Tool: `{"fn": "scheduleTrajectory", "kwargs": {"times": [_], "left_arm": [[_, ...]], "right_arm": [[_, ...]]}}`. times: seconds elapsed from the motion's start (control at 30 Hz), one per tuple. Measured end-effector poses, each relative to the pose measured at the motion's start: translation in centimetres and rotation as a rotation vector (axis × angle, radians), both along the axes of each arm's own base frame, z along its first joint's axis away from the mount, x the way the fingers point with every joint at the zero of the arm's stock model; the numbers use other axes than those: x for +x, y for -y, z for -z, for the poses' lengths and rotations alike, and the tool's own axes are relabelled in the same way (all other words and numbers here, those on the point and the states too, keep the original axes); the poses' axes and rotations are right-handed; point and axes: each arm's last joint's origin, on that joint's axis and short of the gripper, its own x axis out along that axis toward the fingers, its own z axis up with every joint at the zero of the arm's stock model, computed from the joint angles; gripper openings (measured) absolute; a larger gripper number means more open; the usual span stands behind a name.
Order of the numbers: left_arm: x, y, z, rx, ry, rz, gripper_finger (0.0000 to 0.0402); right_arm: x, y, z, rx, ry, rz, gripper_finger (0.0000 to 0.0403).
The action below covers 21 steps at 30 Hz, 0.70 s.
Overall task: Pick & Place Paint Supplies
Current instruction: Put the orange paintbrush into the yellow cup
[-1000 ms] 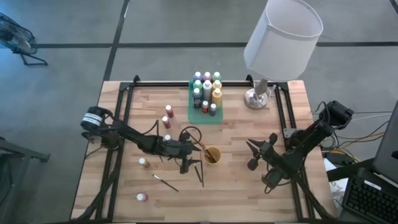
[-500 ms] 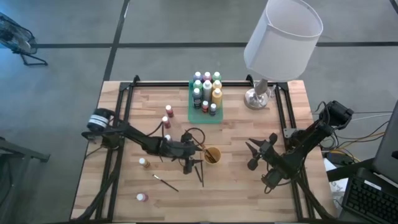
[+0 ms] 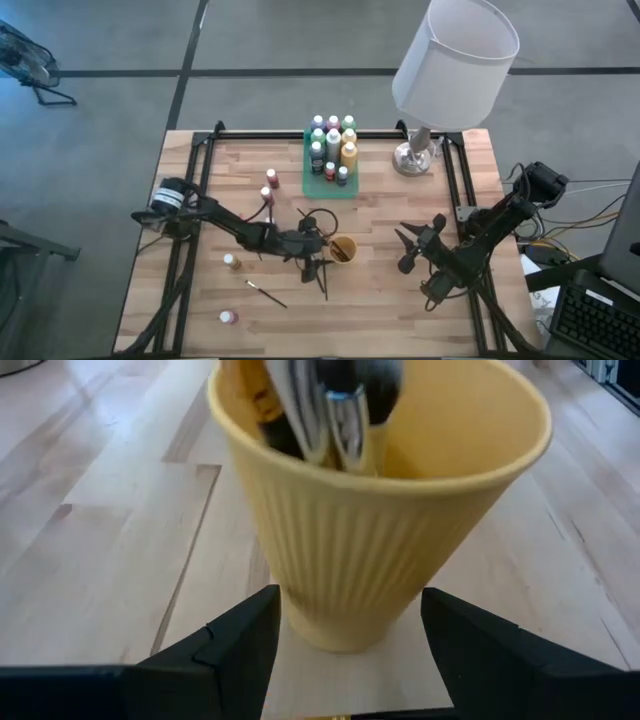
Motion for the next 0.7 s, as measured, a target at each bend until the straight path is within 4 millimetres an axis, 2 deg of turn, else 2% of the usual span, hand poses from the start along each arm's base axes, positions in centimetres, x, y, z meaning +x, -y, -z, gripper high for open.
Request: {"fn": "scheduleTrajectory", "kwargs": {"times": [0.43, 0.7], "left_arm": [[0.7, 0.2, -0.1, 0.010, 0.007, 0.005, 0.0248], [1.1, 0.3, -0.6, 0.022, 0.030, 0.013, 0.0248]], "right_arm": [[0.0, 0.0, 0.0, -0.003, -0.003, -0.001, 0.0060], [0.0, 0.0, 0.0, -0.007, -0.007, -0.002, 0.0059]]}}
